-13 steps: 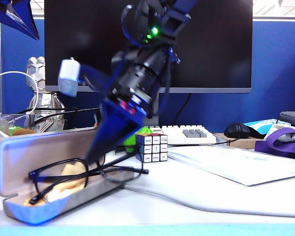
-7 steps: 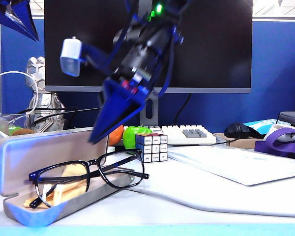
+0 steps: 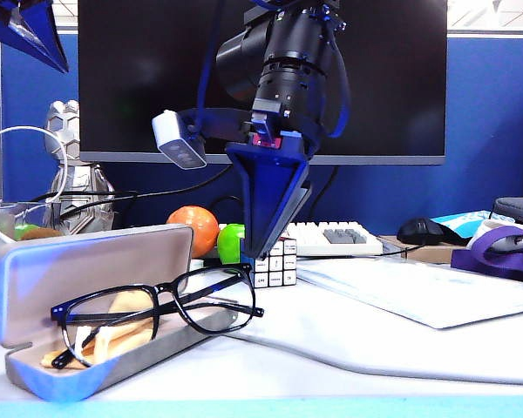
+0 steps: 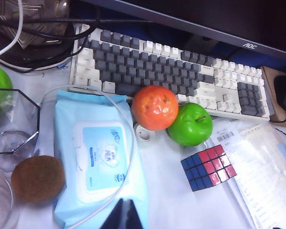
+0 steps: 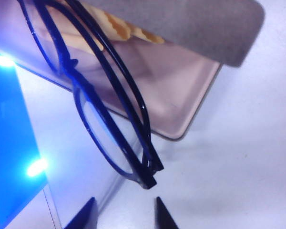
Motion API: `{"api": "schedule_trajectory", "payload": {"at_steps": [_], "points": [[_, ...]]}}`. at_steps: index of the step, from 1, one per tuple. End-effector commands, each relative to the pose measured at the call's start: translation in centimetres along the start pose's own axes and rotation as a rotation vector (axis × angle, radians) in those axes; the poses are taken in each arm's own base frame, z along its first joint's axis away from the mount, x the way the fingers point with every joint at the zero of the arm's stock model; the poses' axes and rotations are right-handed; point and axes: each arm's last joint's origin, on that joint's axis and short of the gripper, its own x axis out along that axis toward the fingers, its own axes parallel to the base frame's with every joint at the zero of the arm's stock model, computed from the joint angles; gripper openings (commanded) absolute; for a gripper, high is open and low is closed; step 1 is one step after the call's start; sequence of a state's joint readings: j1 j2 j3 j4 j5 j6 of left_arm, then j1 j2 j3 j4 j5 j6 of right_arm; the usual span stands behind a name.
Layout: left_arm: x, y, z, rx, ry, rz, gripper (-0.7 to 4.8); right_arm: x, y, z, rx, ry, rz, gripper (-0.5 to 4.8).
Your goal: Pick up the glasses, fold the temples of the glasses, place the glasses into the glasses case, and finally close the glasses case.
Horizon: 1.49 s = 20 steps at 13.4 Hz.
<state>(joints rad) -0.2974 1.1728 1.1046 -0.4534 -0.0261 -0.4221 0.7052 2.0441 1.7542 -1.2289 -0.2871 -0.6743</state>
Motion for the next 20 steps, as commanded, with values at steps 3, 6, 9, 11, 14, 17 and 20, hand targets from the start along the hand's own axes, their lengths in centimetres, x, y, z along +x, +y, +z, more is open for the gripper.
{"api": "schedule_trajectory", "payload": {"at_steps": [3, 6, 9, 11, 14, 17, 20], "points": [[-0.1, -0.1, 0.1, 0.004, -0.006, -0.008, -0.05, 1.6, -1.3, -0.1, 0.016, 0.051, -0.027, 1.44], [-0.1, -0.1, 0.1, 0.004, -0.006, -0.008, -0.05, 2.1, -1.6, 0.2, 0.004, 0.007, -0.014, 1.44], [0.0, -0.1, 0.1, 0.004, -0.005, -0.008, -0.05, 2.1, -1.8, 0.7, -0.011, -0.061, -0.006, 1.44], [0.1, -0.1, 0.1, 0.004, -0.002, -0.006, -0.05, 2.1, -2.0, 0.9, -0.021, -0.085, -0.027, 1.44], [0.1, -0.1, 0.0, 0.004, 0.000, -0.005, -0.05, 2.0, -2.4, 1.5, -0.042, -0.138, -0.071, 1.44], [0.1, -0.1, 0.0, 0.004, 0.000, -0.005, -0.05, 1.9, -2.8, 1.9, -0.061, -0.184, -0.107, 1.44], [0.1, -0.1, 0.0, 0.004, 0.000, -0.005, -0.05, 1.8, -2.9, 2.4, -0.082, -0.254, -0.088, 1.44]]}}
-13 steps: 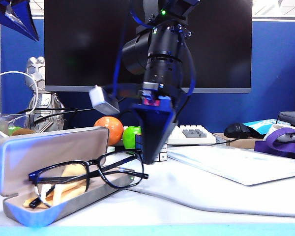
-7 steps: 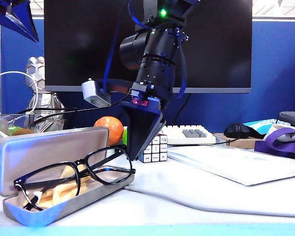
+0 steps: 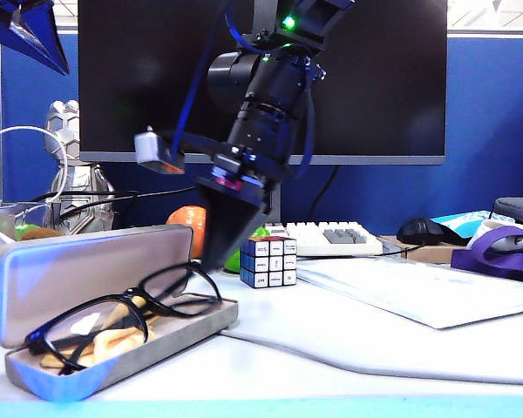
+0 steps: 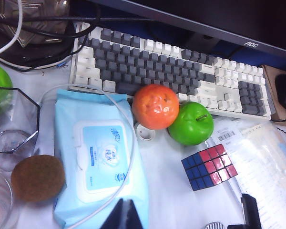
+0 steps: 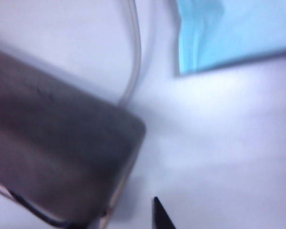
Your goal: Pick up the glasses, fold the temples of the glasses, place the glasses into the glasses case, and finally close the glasses case.
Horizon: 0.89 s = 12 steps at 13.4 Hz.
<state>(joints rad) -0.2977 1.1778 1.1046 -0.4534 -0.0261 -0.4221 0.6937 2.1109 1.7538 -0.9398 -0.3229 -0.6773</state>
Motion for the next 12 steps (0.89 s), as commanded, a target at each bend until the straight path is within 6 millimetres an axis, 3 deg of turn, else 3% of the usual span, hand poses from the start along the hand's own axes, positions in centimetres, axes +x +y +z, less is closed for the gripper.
{"api": "schedule_trajectory", "payload": {"at_steps": [1, 6, 8, 10, 12], "points": [[0.0, -0.1, 0.1, 0.004, -0.005, -0.007, -0.05, -0.3, 0.0, 0.4, -0.015, -0.057, 0.015, 1.44], [0.0, -0.1, 0.1, 0.008, -0.005, -0.007, -0.05, -0.5, -0.1, -0.1, 0.069, 0.063, -0.092, 1.45], [0.0, 0.0, 0.0, 0.101, 0.009, -0.002, -0.05, -1.9, 0.2, 0.0, 0.084, 0.082, -0.147, 1.45], [0.4, 0.2, -0.5, 0.147, 0.058, 0.015, -0.05, -3.6, 1.1, 0.2, 0.147, 0.029, -0.092, 1.44], [1.6, 0.1, -0.9, 0.147, 0.115, -0.026, -0.05, -3.8, 1.5, 0.2, 0.194, -0.018, -0.002, 1.44]]}}
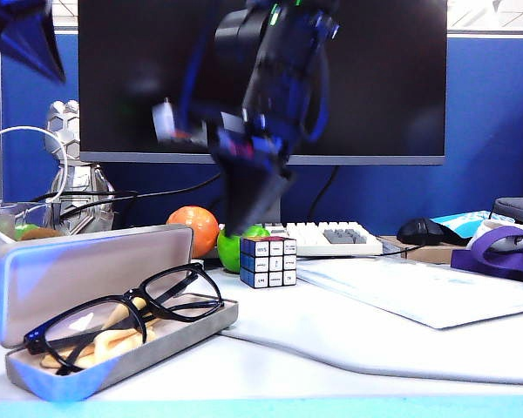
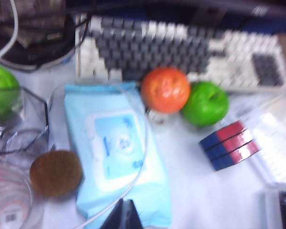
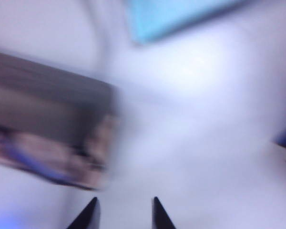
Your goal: Pick up the glasses, fold the temples of the glasses, place the glasses into the glasses case, and finally close the glasses case.
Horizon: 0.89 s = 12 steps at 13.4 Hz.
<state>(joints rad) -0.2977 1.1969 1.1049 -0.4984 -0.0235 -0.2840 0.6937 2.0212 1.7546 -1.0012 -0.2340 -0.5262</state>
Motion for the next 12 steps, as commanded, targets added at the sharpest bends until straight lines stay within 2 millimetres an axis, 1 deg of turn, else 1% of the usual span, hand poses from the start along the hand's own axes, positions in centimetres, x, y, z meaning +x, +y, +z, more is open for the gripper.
{"api": "schedule_trajectory", "payload": {"at_steps": [1, 2, 4, 5, 8, 12], "points": [[2.0, -0.3, -0.8, 0.022, 0.130, -0.127, -0.05, -0.1, 0.5, 0.0, 0.073, -0.027, 0.110, 1.44], [2.9, -0.3, -1.4, 0.023, 0.198, -0.169, -0.05, 0.0, 0.6, 0.0, 0.072, -0.025, 0.112, 1.44], [4.8, -0.1, -2.5, 0.071, 0.302, -0.168, -0.05, 0.5, 0.4, 0.1, 0.071, -0.030, 0.110, 1.44], [5.1, -0.1, -2.6, 0.071, 0.314, -0.174, -0.05, 0.9, 0.3, 0.1, 0.073, -0.024, 0.113, 1.44], [5.2, -0.2, -2.5, 0.105, 0.299, -0.196, -0.05, 2.0, 0.1, 0.2, 0.075, -0.034, 0.153, 1.44], [5.1, -0.2, -2.5, 0.132, 0.301, -0.201, -0.05, 2.5, -0.2, 0.6, 0.064, -0.079, 0.160, 1.44]]}}
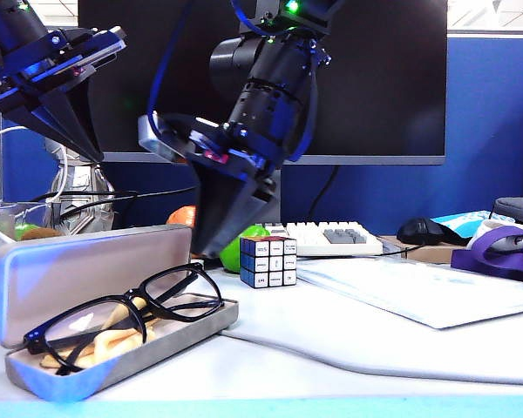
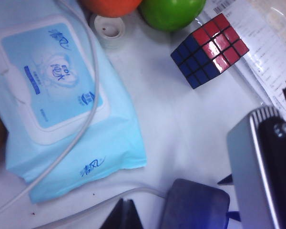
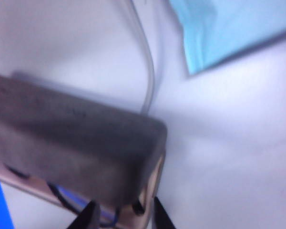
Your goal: Pick up the glasses, fold the temples of the glasses, place the glasses into the glasses case, and finally close the glasses case.
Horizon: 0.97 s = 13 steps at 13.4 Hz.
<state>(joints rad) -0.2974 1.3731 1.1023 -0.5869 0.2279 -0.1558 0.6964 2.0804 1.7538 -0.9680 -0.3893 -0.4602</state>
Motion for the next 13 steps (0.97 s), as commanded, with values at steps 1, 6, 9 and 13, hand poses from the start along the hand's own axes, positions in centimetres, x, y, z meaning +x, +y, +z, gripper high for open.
{"api": "schedule_trajectory", "payload": {"at_steps": [1, 6, 9, 13], "points": [[-0.2, -0.2, 0.1, 0.054, -0.008, -0.022, -0.05, 0.3, -0.1, 0.3, -0.009, -0.027, 0.016, 1.44], [-0.2, -0.2, 0.1, 0.055, -0.008, -0.023, -0.05, 1.6, -0.5, 0.2, 0.003, -0.013, 0.039, 1.44], [-0.2, -0.2, 0.1, 0.055, -0.008, -0.023, -0.05, 2.1, -0.6, 0.1, 0.011, -0.008, 0.046, 1.44], [-0.2, -0.2, 0.1, 0.054, -0.007, -0.022, -0.05, 1.8, -0.5, 0.1, 0.024, -0.001, 0.050, 1.48]]}}
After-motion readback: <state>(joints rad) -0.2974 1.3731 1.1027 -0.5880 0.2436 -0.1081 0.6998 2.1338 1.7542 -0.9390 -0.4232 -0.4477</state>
